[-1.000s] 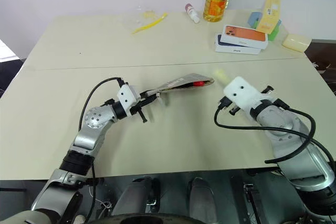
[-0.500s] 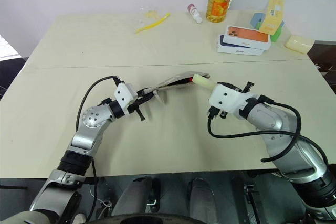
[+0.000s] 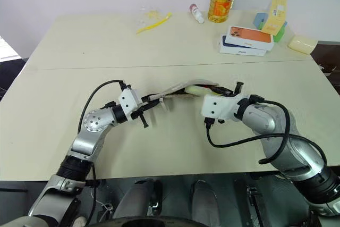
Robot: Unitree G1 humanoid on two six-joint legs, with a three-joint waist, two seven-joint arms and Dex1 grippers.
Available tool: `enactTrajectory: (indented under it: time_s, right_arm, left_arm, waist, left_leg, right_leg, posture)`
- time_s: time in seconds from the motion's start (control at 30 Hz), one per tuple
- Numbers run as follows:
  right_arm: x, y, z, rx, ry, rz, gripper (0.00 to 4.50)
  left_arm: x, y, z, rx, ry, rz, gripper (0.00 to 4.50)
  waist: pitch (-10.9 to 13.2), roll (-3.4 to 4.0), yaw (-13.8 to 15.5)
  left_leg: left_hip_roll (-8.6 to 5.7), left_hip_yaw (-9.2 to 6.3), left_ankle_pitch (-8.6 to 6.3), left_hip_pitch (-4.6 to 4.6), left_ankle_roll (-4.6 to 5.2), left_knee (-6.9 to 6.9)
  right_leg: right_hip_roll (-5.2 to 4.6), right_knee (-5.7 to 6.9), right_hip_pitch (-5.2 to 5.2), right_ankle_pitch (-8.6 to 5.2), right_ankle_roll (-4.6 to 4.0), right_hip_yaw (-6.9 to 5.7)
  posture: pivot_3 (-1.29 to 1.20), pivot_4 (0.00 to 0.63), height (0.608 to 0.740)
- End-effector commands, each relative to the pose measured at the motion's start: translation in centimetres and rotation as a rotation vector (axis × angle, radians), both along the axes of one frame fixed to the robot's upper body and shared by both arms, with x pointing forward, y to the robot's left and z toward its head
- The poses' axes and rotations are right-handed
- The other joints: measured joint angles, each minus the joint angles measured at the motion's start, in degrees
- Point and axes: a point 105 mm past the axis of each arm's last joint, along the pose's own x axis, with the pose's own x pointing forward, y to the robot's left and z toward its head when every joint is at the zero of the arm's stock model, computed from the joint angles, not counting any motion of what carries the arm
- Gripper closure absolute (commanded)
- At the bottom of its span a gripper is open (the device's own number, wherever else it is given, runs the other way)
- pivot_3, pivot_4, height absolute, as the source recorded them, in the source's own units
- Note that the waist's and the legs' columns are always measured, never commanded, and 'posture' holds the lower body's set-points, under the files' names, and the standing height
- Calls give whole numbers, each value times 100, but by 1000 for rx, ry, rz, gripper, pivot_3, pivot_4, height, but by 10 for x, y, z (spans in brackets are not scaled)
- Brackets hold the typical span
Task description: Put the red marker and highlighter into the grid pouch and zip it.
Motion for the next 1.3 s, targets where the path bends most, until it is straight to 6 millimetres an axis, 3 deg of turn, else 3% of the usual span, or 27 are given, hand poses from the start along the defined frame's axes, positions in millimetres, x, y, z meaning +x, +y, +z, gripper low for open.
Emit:
enactTrajectory:
  time_s: [0.03,0.2,0.37,0.4,0.43,0.53,0.77,0.83,0.9,1.03,1.3]
  right_arm:
    - [-2,17,6,-99,-23,112,3612]
    - [0,39,6,-120,-35,205,3612]
    - [-1,43,3,-101,-4,230,3612]
    - [0,43,4,-93,-5,227,2597]
    - [0,43,7,-85,-18,224,2300]
    - [3,45,27,37,-72,207,806]
    - [-10,55,81,600,40,221,806]
    - [-14,58,85,677,92,226,806]
    - [-19,62,82,757,177,224,806]
    - [-16,69,42,869,345,95,806]
    - [7,82,15,988,357,-69,806]
  left_arm:
    - [-11,-10,16,-4,-68,-76,4500]
    - [-17,-15,16,11,-68,-117,4500]
    - [-17,-11,14,14,-62,-98,4500]
    - [-18,-10,14,15,-61,-94,4500]
    - [-17,-9,14,15,-58,-88,4500]
    - [-11,-1,14,-4,-42,-39,4500]
    - [23,15,32,-208,40,151,4500]
    - [27,15,36,-253,62,169,4500]
    - [30,11,39,-297,94,173,4500]
    - [30,-2,46,-372,134,154,4500]
    - [25,-8,47,-403,159,136,4500]
  waist:
    - [0,-1,-1]
    - [0,-1,3]
    - [0,-1,5]
    - [0,-1,3]
    - [0,-1,2]
    - [0,-1,2]
    - [1,-2,6]
    - [1,-2,9]
    - [-1,-4,12]
    - [-1,-5,9]
    - [-1,-5,-13]
  left_leg:
    - [0,0,0,0,0,0]
    - [1,0,0,0,0,0]
    - [-1,0,0,0,-1,2]
    - [-1,0,0,0,-1,2]
    - [0,0,1,0,-1,2]
    - [0,0,1,0,-1,2]
    - [1,-3,1,0,-1,4]
    - [0,-5,1,0,-2,6]
    - [0,-8,0,0,-1,6]
    - [-1,-10,0,0,0,3]
    - [-2,-5,2,0,-5,3]
  right_leg:
    - [0,0,0,0,0,0]
    - [0,1,0,0,0,0]
    - [-2,0,2,0,0,0]
    - [-2,0,2,0,0,0]
    - [-1,0,2,0,0,-1]
    - [-1,0,2,0,0,-1]
    - [-2,2,4,1,0,-3]
    - [-2,4,5,2,0,-4]
    - [-3,4,8,2,0,-7]
    - [-4,1,10,2,0,-11]
    - [-2,9,0,2,-1,-8]
  posture:
    - [0,150,740]
    - [0,150,740]
    - [0,150,740]
    - [0,150,740]
    - [0,150,740]
    - [0,150,740]
    - [0,150,740]
    - [0,150,740]
    - [0,150,740]
    - [0,150,740]
    - [0,150,740]
